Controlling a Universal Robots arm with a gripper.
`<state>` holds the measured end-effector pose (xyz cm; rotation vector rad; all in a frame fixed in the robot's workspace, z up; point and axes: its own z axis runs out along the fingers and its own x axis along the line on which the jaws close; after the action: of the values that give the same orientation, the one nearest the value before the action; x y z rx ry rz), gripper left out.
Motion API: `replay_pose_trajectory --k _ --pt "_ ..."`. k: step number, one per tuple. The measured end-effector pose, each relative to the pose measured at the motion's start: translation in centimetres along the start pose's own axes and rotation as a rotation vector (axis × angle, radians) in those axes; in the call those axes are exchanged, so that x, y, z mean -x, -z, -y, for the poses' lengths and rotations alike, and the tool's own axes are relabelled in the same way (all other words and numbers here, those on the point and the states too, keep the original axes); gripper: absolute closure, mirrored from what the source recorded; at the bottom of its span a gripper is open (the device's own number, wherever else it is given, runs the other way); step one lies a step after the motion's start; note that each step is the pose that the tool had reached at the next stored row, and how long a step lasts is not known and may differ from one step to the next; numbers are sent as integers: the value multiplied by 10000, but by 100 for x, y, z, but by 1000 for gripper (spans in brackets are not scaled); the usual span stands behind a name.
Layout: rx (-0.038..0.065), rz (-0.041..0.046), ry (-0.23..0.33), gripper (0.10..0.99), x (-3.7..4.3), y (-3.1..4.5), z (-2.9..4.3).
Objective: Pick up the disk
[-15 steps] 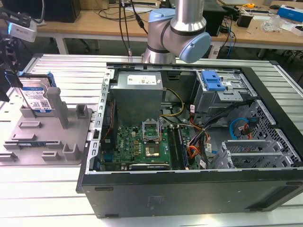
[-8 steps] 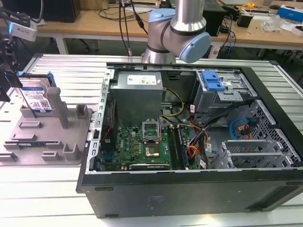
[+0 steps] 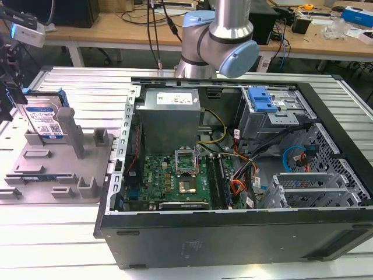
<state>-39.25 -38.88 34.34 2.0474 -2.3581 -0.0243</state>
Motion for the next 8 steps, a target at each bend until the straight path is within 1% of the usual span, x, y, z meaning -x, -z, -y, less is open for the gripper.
replay_pose_trajectory --k 3,6,7,8 --pt "-1 -2 48 545 87 -2 -70" --pt "-1 -9 131 545 160 -2 -112" --pt "-1 -14 177 545 205 -2 -131" --pt "-2 -19 201 545 230 -2 -141"
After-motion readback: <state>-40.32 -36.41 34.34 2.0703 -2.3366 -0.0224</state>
